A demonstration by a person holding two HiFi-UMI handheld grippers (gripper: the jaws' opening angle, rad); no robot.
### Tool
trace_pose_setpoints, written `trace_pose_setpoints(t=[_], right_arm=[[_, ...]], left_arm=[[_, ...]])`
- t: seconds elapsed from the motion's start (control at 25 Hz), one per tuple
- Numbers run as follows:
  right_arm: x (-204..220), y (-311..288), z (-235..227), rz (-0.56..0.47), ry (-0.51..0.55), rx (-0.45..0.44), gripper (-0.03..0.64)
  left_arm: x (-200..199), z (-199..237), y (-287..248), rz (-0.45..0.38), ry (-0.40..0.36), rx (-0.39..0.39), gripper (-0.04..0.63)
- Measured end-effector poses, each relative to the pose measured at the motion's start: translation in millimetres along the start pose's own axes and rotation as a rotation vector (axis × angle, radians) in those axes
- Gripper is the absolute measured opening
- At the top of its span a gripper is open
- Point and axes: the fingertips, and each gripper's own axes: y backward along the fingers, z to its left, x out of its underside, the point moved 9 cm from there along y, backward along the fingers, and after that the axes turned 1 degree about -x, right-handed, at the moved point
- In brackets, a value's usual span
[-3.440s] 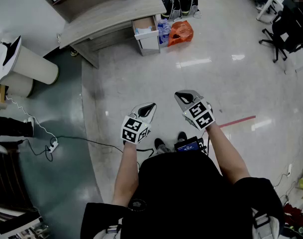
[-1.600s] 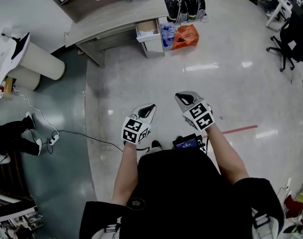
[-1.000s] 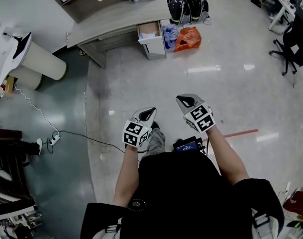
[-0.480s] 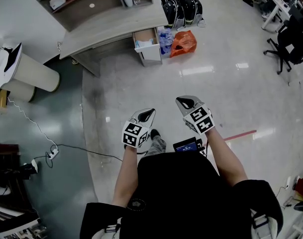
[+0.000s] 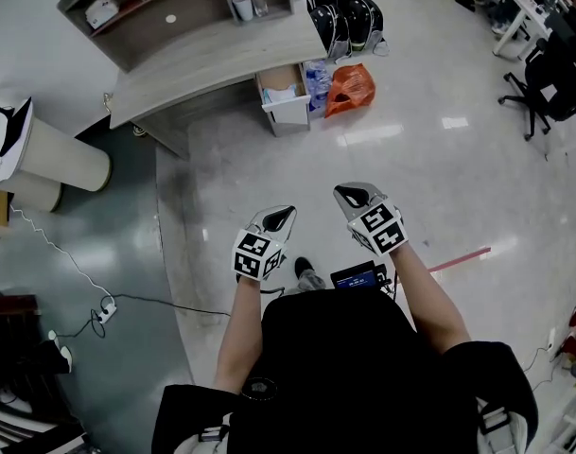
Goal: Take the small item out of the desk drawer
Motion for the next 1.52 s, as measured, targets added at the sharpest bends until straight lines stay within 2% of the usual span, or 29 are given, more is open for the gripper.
trace_pose_setpoints(t=[0.36,0.84,1.2,1.52], right_arm=[[-21.3,-31.5,1.1,0.007,-0.039,0.069,0.003],[-13.0,-44.4,2.1,0.042,-0.096,0.107,0.003],[-25.4,-76.4,-9.1,0.031,-0.078,0.063,0.003],[-49.9,-111.6,-38.5,0.023,-0.057,0.017,0.003]], left_arm=[[-6.7,51.2,4.3,0.011,-0.019,0.051,0.002],[4.7,71.8,0.3,0.043,-0.008,0.102,0.002],[3.1,93.8,-5.1,0.046,0.004,0.066,0.002],[-17.1,128.3,-22.4,0.044,0.022,0.018,0.002]])
